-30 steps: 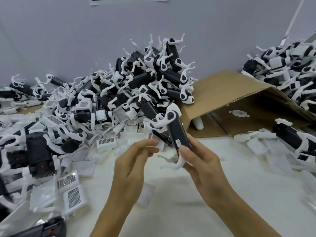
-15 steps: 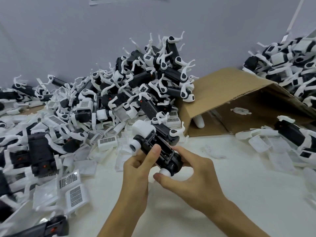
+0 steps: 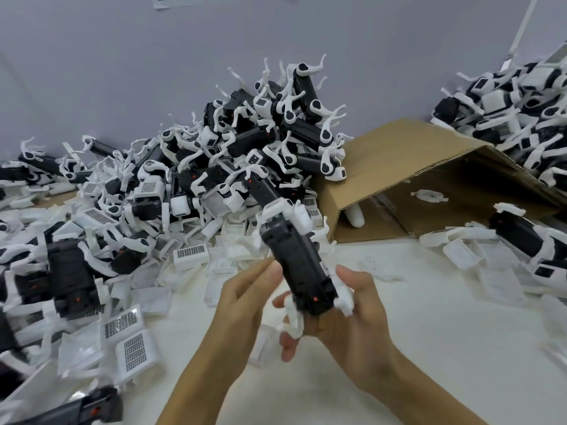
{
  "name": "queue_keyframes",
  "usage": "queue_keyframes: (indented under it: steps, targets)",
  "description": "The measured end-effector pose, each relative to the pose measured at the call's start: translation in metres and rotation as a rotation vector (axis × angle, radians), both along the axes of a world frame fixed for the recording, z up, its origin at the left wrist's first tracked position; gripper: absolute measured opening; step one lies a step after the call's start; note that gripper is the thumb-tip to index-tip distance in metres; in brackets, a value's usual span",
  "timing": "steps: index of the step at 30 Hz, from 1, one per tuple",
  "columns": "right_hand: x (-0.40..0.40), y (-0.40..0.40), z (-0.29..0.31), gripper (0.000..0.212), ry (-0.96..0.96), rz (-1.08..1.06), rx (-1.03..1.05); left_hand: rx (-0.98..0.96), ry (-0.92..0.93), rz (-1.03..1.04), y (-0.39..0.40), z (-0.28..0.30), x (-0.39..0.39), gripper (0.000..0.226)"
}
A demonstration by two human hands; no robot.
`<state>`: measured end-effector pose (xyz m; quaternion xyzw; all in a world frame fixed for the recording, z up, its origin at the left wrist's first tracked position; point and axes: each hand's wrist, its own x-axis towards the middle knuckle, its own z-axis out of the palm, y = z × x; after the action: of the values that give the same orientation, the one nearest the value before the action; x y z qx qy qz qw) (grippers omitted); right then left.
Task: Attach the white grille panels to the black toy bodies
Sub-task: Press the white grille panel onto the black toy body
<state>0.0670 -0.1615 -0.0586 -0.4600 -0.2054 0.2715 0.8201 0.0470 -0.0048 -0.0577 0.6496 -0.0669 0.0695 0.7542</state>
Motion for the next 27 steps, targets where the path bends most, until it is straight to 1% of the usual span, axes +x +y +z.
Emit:
queue_keyframes:
  steps: [1, 2, 4, 5, 7, 9, 11, 13, 14, 15, 17, 19, 24, 27]
  targets:
    - [0.001, 0.002, -0.002, 0.066, 0.017, 0.052, -0.013, -0.041, 0.017, -0.043, -0.002, 0.002, -0.002, 0.054]
    - [0.002, 0.004, -0.004, 0.067, 0.040, 0.062, -0.041, -0.080, 0.042, -0.050, -0.004, 0.003, -0.003, 0.049]
    - [0.005, 0.004, -0.008, 0.069, 0.077, -0.004, -0.098, -0.172, 0.100, -0.003, -0.007, 0.002, -0.002, 0.037]
    - [0.006, 0.003, -0.008, 0.066, 0.086, -0.037, -0.095, -0.212, 0.122, 0.029, -0.008, 0.000, -0.001, 0.034]
    - [0.006, 0.002, -0.009, 0.057, 0.083, -0.061, -0.022, -0.296, 0.143, 0.071, -0.009, 0.000, 0.001, 0.037]
    - [0.003, 0.004, -0.009, 0.053, 0.034, -0.053, 0.022, -0.355, 0.143, 0.064, -0.009, 0.002, -0.001, 0.043]
    - [-0.002, 0.009, -0.012, 0.051, -0.096, -0.119, -0.073, -0.361, 0.123, 0.050, -0.007, 0.002, -0.001, 0.039]
    - [-0.008, 0.013, -0.013, 0.038, -0.211, -0.261, -0.188, -0.358, 0.062, 0.025, -0.006, 0.001, 0.000, 0.038]
    - [-0.011, 0.014, -0.011, 0.031, -0.222, -0.317, -0.212, -0.344, 0.037, 0.015, -0.006, 0.000, -0.001, 0.039]
    - [-0.012, 0.015, -0.010, 0.033, -0.215, -0.359, -0.215, -0.327, 0.020, 0.009, -0.007, 0.001, -0.001, 0.041]
    - [-0.013, 0.015, -0.009, 0.042, -0.175, -0.424, -0.221, -0.314, 0.007, -0.018, -0.009, 0.002, -0.001, 0.043]
    - [-0.014, 0.015, -0.007, 0.035, -0.162, -0.464, -0.224, -0.317, 0.008, -0.051, -0.011, 0.004, -0.002, 0.043]
    - [-0.017, 0.015, -0.005, 0.015, -0.200, -0.463, -0.223, -0.336, 0.049, -0.076, -0.012, 0.001, -0.002, 0.043]
    - [-0.016, 0.015, -0.005, 0.010, -0.226, -0.482, -0.230, -0.346, 0.061, -0.076, -0.013, 0.001, -0.002, 0.046]
